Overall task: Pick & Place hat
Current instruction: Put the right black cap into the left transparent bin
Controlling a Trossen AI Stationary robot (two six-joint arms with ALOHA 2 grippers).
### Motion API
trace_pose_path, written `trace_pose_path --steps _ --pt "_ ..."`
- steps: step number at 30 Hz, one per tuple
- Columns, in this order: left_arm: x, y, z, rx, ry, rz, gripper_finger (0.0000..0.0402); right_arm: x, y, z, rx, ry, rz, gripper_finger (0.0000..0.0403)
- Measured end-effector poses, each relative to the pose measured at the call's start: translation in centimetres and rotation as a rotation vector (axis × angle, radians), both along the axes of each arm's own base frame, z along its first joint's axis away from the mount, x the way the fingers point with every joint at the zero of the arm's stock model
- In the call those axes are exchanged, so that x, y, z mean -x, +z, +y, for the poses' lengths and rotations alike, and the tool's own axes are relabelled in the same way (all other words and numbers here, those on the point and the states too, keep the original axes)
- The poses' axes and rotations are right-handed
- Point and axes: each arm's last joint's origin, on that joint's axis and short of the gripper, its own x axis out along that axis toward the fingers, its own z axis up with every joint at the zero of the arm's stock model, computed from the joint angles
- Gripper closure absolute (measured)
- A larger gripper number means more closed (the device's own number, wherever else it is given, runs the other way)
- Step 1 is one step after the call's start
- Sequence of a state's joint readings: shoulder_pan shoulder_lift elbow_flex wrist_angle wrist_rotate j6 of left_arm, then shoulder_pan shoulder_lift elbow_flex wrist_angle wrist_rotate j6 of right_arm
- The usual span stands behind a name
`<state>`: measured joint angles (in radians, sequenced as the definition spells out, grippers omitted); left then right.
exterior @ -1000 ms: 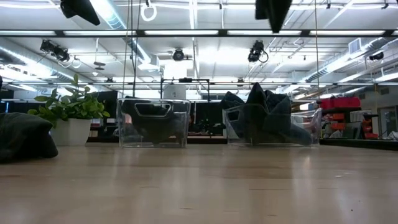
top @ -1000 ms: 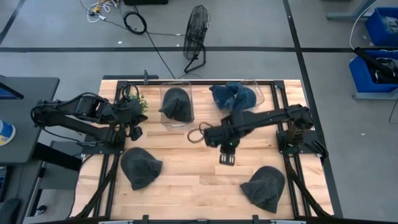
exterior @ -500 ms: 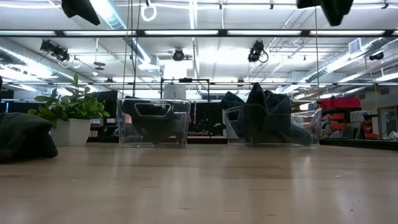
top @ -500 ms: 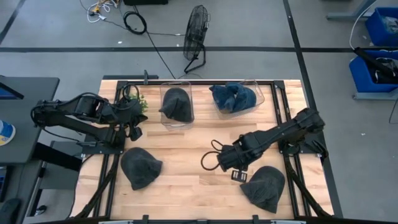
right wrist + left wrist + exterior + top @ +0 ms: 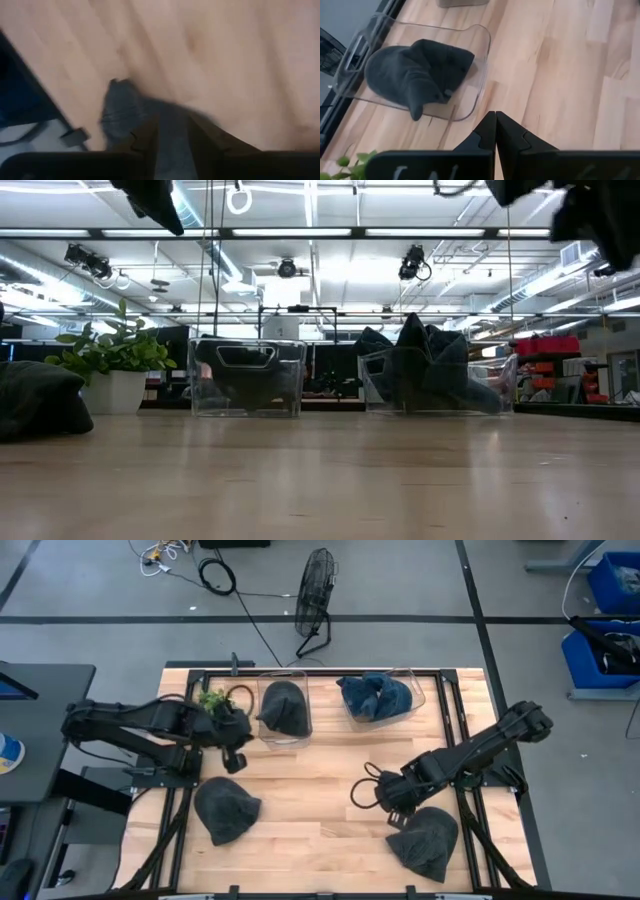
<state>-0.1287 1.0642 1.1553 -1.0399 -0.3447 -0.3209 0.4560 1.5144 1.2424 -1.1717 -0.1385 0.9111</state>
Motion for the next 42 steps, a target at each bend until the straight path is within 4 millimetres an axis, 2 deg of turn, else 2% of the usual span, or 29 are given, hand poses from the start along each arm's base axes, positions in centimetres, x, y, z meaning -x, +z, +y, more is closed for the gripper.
trace_pose_path --steps 4,8,11,17,25,36,39,42 --pt "-1.6 -0.9 -0.2 -0.007 -0.002 0.03 0.0392 0.8 -1.8 0.9 -0.076 -0.068 0.08 0.0298" --pt "-2.7 -1.7 -0.3 -0.012 -0.002 0.064 0.0392 2.6 -3.1 1.6 -0.073 -0.14 0.23 0.0298" --pt "-3.1 -2.1 -0.4 -0.014 -0.002 0.084 0.0392 3.4 -4.2 2.1 -0.062 -0.192 0.269 0.0298" --pt "-3.3 -2.2 -0.4 -0.015 -0.001 0.09 0.0392 3.6 -6.3 3.4 -0.154 -0.255 0.244 0.0298" --pt "-3.4 -2.2 -0.4 0.001 0.021 0.081 0.0392 5.2 -7.4 4.0 -0.089 -0.254 0.286 0.0298" --pt "-3.6 -2.1 -0.5 0.006 0.021 0.048 0.0392 7.0 -10.7 5.0 -0.133 -0.299 0.241 0.0298" --pt "-3.9 -1.9 -0.5 0.009 0.019 0.014 0.0392 7.3 -11.2 4.8 -0.108 -0.316 0.237 0.0312" --pt "-4.1 -1.8 -0.5 -0.012 -0.012 0.001 0.0392 7.4 -11.2 4.8 -0.104 -0.241 0.223 0.0351"
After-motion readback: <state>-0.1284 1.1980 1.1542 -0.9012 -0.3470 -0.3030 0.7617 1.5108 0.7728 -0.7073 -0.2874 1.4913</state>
